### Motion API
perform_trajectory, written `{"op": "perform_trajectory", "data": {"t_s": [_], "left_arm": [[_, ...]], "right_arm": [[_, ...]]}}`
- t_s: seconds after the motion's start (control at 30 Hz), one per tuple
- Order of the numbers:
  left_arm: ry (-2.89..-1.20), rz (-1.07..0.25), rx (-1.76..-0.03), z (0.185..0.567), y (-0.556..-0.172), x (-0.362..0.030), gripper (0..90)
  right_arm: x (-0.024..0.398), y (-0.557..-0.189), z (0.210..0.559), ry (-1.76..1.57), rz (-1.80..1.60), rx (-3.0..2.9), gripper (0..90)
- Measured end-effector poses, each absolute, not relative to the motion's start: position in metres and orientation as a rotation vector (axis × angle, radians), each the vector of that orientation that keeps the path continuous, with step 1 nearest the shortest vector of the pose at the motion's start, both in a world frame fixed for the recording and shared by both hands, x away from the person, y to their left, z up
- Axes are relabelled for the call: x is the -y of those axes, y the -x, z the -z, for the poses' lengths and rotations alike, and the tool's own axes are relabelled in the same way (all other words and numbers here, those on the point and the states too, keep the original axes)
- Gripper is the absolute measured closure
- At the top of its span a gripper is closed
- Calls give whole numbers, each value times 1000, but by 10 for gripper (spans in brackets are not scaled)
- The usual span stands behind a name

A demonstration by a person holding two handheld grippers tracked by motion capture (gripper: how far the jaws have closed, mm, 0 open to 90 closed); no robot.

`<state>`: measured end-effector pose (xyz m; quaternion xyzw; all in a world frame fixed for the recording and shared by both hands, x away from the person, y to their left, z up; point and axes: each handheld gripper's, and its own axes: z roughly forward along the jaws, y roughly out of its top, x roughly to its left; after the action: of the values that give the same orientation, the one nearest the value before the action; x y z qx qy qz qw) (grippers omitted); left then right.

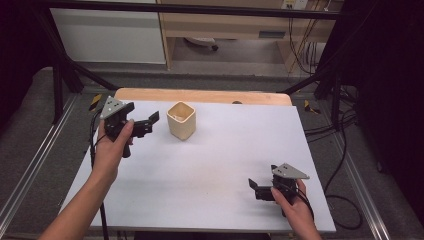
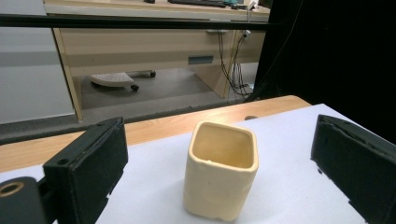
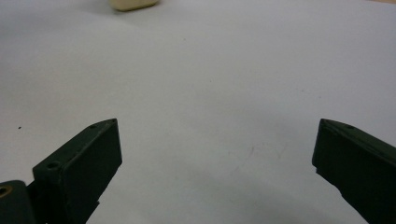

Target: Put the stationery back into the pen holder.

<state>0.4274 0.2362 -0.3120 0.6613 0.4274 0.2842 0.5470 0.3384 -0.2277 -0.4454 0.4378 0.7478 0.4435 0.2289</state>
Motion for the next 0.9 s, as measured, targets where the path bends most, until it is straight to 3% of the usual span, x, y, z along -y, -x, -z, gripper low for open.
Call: {"op": "perform_trajectory", "data": {"t_s": [0.9], "left_arm": [[-1611,-646,-977,372,-354,-252,51]], "right_arm": [[231,-339,445,-1213,-1219,-2045,22]]}}
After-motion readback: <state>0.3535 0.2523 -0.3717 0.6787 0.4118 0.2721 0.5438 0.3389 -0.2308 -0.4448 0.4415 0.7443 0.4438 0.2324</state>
